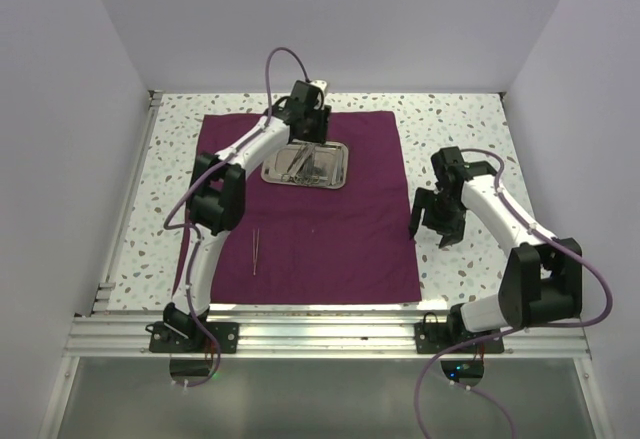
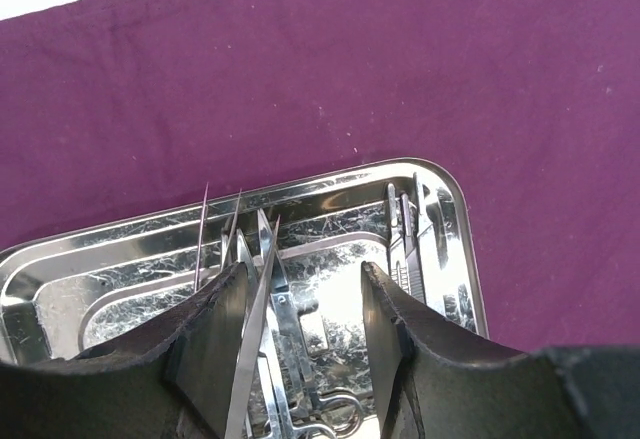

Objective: Open and lay out the surgical kit
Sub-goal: Pick up the medical item from the container.

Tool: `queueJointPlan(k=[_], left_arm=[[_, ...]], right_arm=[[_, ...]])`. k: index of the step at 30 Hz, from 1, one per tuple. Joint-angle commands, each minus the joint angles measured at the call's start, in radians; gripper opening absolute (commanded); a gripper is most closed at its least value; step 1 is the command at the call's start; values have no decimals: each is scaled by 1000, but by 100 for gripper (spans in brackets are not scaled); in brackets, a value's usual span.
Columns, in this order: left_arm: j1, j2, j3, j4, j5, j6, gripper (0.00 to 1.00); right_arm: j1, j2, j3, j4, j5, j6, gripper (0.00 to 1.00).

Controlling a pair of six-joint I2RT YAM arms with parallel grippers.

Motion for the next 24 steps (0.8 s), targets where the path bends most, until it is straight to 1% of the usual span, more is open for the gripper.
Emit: queueJointPlan(k=[1,11,14,15,17,18,19,20,22,23,24], left_arm=[[9,33,48,25,-3,21,53],[14,91,74,21,-3,17,51],[17,99,77,22,2,12,47],[18,99,79,22,3,11,43],[20,103,80,24,3,11,39],[21,103,82,24,2,11,33],[21,103,80,24,0,11,31],[23,102,83,24,0,11,24],[23,99,85,24,-1,11,17],[26,97,83,22,-3,9,10],[28,96,85,22,-4,9,7]], right_arm=[[5,8,44,4,15,2,75],[5,31,60,-4,29,-11,75],[5,36,61,-5,31,-12,75],[5,36,60,-2,31,-12,75],[3,38,58,-1,32,-12,75],[5,39,57,1,32,-12,75],[5,39,57,1,32,-11,75],[3,41,55,4,32,-9,75],[3,44,54,7,31,-8,75],[5,45,54,7,31,-8,75],[5,45,54,9,29,-9,75]])
